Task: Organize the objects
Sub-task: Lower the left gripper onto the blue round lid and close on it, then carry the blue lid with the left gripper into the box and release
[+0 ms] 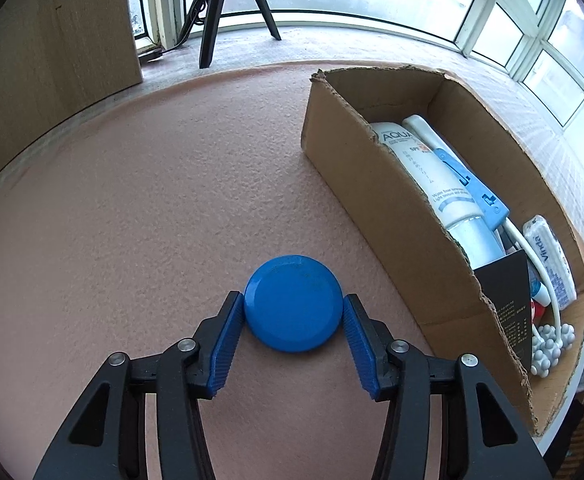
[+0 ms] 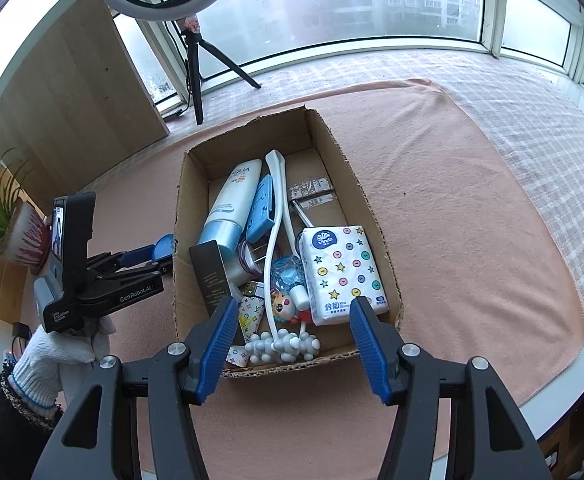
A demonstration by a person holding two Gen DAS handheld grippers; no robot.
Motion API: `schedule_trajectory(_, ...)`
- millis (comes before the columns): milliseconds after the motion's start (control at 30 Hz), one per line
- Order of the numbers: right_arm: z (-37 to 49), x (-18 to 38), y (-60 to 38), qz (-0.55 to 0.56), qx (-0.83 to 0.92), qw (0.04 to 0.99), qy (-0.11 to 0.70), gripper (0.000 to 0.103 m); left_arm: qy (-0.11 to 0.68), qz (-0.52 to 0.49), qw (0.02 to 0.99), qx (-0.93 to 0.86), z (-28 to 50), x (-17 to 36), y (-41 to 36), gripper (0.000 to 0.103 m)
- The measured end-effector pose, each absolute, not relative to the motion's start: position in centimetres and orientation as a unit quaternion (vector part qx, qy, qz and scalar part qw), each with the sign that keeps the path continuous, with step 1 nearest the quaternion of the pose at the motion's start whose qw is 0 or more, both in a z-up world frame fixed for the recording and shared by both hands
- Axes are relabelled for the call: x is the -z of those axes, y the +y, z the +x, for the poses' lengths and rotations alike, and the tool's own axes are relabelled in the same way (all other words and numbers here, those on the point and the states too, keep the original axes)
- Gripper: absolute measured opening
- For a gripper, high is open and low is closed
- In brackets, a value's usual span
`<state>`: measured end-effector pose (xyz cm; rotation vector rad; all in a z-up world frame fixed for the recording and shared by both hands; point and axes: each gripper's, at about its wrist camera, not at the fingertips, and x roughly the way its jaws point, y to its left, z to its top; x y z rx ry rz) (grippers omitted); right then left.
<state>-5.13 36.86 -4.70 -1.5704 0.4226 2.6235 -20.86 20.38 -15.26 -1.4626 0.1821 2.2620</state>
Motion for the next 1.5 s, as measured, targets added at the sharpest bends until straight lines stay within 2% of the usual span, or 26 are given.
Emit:
schedule_trajectory(367, -5.4, 4.9, 36.7, -0.510, -0.848, 0.027, 0.141, 0.054, 0.049, -0.516, 0.225, -0.825, -20.7, 13.8, 19.5, 0.054)
schedule_trajectory(633, -5.4, 4.9, 37.1, -0.507, -0.849, 0.032, 0.147, 0.054, 0.034, -0.490, 0.245, -0.836, -19.5, 10.6, 19.2, 0.054)
schedule_trajectory(1000, -5.1, 4.8, 37.4, -0.503, -0.850, 0.037, 0.152, 0.054, 0.062, -0.465, 0.334, -0.817, -15.5, 7.1, 25.7, 0.054)
schedule_trajectory(1500, -3.7, 4.9, 38.6, -0.505, -0.846, 0.054, 0.160, 0.054, 0.098, -0.459, 0.350, -0.811, -14.5, 7.0, 31.2, 0.054)
